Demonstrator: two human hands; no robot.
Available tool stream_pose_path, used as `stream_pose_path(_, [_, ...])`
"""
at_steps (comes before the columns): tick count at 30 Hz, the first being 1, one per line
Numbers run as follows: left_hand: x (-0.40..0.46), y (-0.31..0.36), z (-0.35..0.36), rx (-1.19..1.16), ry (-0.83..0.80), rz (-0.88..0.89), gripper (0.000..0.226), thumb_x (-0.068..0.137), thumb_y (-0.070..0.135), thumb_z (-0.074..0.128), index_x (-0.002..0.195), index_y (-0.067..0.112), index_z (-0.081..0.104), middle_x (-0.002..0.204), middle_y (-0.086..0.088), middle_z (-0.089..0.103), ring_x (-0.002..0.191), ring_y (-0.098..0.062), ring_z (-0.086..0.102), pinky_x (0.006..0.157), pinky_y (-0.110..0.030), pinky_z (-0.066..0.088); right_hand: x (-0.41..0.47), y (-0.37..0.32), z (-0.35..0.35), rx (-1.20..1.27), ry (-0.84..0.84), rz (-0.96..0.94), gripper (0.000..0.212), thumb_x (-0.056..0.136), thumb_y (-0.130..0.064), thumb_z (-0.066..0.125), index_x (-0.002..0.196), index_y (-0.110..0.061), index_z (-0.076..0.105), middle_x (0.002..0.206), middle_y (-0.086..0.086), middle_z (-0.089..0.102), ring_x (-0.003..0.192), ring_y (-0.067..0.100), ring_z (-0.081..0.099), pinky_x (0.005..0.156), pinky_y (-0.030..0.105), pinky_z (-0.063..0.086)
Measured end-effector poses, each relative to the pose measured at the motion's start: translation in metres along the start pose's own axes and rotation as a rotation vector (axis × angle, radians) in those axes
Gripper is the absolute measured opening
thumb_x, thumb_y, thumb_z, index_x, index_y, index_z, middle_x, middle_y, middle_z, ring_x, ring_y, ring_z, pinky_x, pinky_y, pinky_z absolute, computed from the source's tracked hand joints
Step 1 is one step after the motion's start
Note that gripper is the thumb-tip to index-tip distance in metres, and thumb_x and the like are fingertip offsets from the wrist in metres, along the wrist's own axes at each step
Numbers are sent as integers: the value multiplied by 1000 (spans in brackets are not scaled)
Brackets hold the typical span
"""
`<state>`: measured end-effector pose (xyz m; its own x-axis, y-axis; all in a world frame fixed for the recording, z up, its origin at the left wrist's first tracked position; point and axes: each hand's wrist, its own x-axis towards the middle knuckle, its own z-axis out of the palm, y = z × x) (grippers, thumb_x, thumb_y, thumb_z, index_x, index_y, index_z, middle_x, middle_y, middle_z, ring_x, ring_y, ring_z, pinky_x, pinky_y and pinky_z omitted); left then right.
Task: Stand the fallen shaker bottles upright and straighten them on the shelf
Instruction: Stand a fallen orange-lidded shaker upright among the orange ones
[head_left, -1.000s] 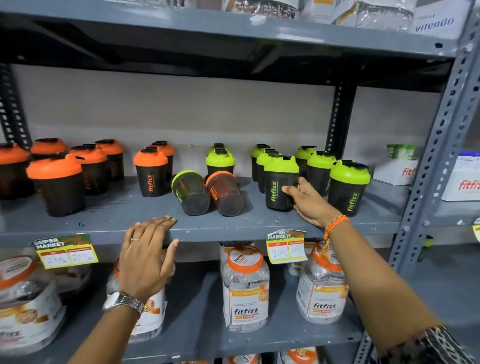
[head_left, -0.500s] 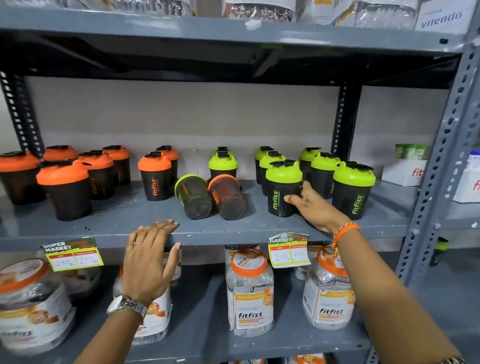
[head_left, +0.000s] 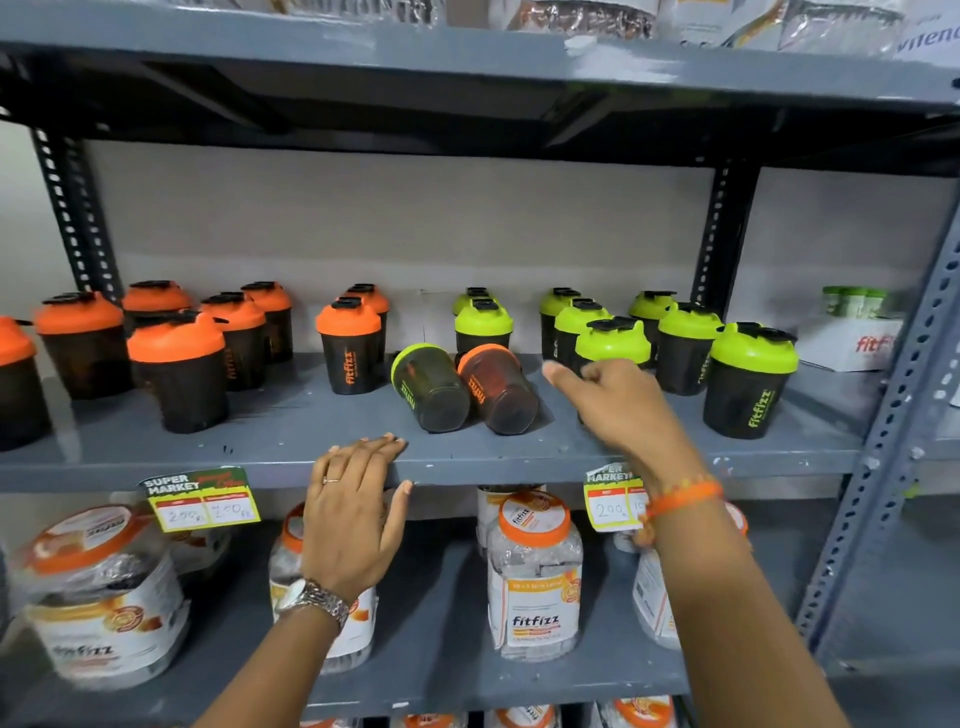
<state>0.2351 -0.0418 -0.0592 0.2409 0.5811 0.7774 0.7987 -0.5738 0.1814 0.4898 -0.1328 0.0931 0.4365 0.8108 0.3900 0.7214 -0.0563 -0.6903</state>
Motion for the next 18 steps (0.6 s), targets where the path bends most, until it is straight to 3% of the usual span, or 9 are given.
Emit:
stream_pose_path(2, [0, 0, 0, 14, -3, 11, 42, 95, 38, 50, 134, 23, 58, 137, 4, 63, 124, -21, 55, 117, -37, 24, 16, -19, 11, 22, -69, 36, 57, 84, -65, 56, 58, -17, 42, 61, 3, 45, 62, 26, 44, 51, 33, 31])
stream_pose_path(3, [0, -1, 0, 26, -7, 16, 42, 96, 38, 49, 134, 23, 57, 137, 4, 63, 124, -21, 55, 117, -37, 24, 23, -26, 16, 25, -95, 52, 53, 84, -65, 56, 64, -16, 49, 67, 3, 48, 68, 28, 48, 52, 33, 31])
stream_pose_path(5, [-1, -2, 0, 54, -19, 25, 42, 97, 38, 48, 135, 22, 56, 138, 3, 62, 125, -21, 54, 117, -39, 25, 39, -34, 29, 18, -119, 73, 58, 86, -64, 55, 96, -7, 64, 97, 12, 63, 95, 33, 59, 68, 34, 41])
stream_pose_path(6, [-1, -3, 0, 67, -23, 29, 43, 98, 39, 47, 136, 22, 56, 138, 2, 61, 125, -22, 54, 117, -39, 26, 47, -35, 35, 7, -121, 90, 64, 86, -63, 55, 109, -4, 64, 112, 15, 65, 106, 35, 60, 75, 35, 42])
stream_pose_path(7, [-1, -3, 0, 78, -24, 31, 43, 98, 39, 46, 136, 22, 56, 139, 2, 61, 125, -22, 53, 117, -40, 26, 51, -38, 39, -13, -120, 104, 66, 86, -63, 55, 111, -3, 63, 120, 18, 66, 111, 37, 60, 80, 36, 44])
stream_pose_path(10, [-1, -4, 1, 96, -30, 37, 44, 99, 40, 45, 136, 21, 55, 139, 1, 61, 125, -23, 54, 116, -42, 28, 60, -40, 50, -16, -131, 154, 63, 79, -66, 58, 97, -6, 65, 114, 17, 71, 104, 37, 66, 85, 38, 53])
stream_pose_path(13, [-1, -4, 3, 78, -9, 38, 43, 98, 39, 46, 135, 20, 57, 138, 0, 62, 124, -24, 55, 116, -43, 29, 64, -40, 55, 83, -194, 220, 46, 78, -61, 64, 77, -16, 56, 103, 11, 73, 93, 29, 69, 88, 42, 57])
stream_pose_path(16, [-1, -5, 5, 79, 7, 42, 43, 98, 39, 45, 134, 19, 58, 137, -1, 62, 123, -25, 55, 115, -43, 29, 61, -39, 56, 192, -263, 299, 39, 82, -53, 69, 77, -18, 52, 82, 6, 68, 73, 22, 67, 79, 39, 58])
stream_pose_path(18, [-1, -5, 5, 78, 11, 39, 44, 98, 40, 43, 133, 19, 58, 137, -1, 63, 123, -26, 56, 115, -44, 30, 61, -37, 58, 211, -293, 333, 39, 81, -52, 71, 81, -18, 53, 80, 5, 67, 71, 19, 66, 68, 35, 59])
